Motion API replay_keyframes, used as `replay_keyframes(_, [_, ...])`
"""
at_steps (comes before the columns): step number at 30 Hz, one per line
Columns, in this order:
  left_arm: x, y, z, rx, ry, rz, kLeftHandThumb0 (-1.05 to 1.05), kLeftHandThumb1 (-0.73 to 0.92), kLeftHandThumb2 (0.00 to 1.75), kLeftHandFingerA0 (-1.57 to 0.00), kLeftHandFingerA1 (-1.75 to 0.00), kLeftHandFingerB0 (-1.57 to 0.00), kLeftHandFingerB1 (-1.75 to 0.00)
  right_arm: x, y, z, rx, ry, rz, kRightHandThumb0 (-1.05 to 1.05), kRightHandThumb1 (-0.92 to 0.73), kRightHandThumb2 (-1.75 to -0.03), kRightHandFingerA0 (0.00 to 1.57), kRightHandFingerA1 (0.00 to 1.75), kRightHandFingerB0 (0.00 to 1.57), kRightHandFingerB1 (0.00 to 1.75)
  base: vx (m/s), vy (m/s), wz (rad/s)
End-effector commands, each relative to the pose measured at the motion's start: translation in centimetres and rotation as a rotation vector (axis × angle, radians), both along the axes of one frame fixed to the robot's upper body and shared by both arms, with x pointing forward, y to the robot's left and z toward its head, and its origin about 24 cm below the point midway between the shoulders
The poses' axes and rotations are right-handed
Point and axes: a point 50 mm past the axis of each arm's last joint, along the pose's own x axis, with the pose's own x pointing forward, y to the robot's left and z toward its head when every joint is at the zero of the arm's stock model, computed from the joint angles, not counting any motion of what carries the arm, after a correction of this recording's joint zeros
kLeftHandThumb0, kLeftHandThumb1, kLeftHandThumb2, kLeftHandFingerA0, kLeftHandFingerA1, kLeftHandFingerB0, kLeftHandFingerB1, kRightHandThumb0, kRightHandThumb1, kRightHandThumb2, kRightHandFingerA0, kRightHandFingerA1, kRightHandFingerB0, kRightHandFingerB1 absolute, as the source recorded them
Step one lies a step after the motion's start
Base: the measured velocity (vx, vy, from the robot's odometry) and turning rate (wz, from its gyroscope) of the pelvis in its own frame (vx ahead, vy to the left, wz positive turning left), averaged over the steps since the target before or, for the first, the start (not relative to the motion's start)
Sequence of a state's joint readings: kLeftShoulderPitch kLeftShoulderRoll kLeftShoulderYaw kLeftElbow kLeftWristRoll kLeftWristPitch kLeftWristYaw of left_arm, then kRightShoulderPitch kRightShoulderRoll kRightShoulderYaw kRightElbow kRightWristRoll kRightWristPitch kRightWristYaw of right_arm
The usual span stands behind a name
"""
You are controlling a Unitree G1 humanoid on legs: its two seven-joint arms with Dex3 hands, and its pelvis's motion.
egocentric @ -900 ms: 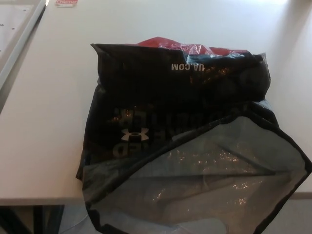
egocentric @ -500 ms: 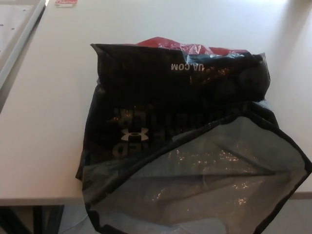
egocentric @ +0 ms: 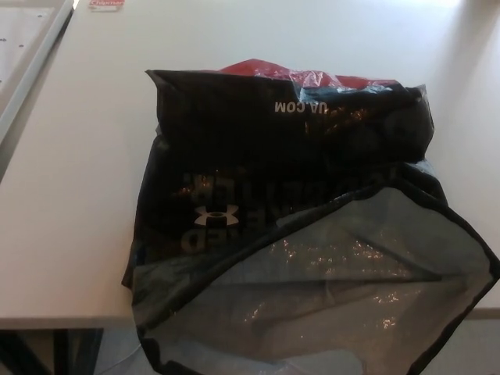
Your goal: A plastic bag is kept infront of the robot in the middle of the desk and the robot uses both its hands to grab it from the top and lifts it up and then releases it.
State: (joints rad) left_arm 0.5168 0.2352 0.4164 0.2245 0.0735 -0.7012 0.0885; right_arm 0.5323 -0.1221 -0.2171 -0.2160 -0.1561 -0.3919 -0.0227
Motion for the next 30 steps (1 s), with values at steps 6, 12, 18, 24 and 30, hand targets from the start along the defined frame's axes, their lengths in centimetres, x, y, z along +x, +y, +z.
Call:
replay_keyframes(6, [5.8,-0.1,5.3,0.056,-0.204,-0.257,-0.38,0.47,0.51,-0.61,-1.75,-0.31,-0.28,2.7,-0.1,5.4,-0.017,-0.356,0.017,-0.39,-0.63,-0.53,0.5,1.75,0.0,0.07,0.0,0.0,0.0])
replay_keyframes(12, [7.8,0.4,5.2,0.004,-0.225,-0.307,-0.43,0.53,0.52,-0.62,-1.73,-0.32,-0.27,4.1,0.1,5.9,0.001,-0.397,0.035,-0.42,-0.6,-0.53,0.53,1.75,0.0,0.08,0.0,0.0,0.0])
replay_keyframes(18, [9.4,0.6,5.2,-0.017,-0.143,-0.374,-0.46,0.52,0.54,-0.67,-1.75,-0.24,-0.27,4.9,0.1,5.6,-0.059,-0.393,0.079,-0.36,-0.59,-0.55,0.59,1.75,0.0,0.06,0.0,0.0,0.0])
replay_keyframes(24, [10.4,0.1,5.2,0.031,-0.061,-0.477,-0.44,0.49,0.55,-0.76,-1.75,-0.21,-0.28,5.4,-0.8,4.6,-0.163,-0.338,0.152,-0.32,-0.56,-0.57,0.65,1.75,0.0,0.05,0.0,0.0,0.0])
replay_keyframes(30, [10.3,-0.2,4.9,0.01,-0.023,-0.502,-0.4,0.46,0.53,-0.72,-1.75,-0.22,-0.29,5.9,-3.2,4.2,-0.254,-0.232,0.141,-0.34,-0.55,-0.58,0.72,1.75,0.0,0.04,0.0,0.0,0.0])
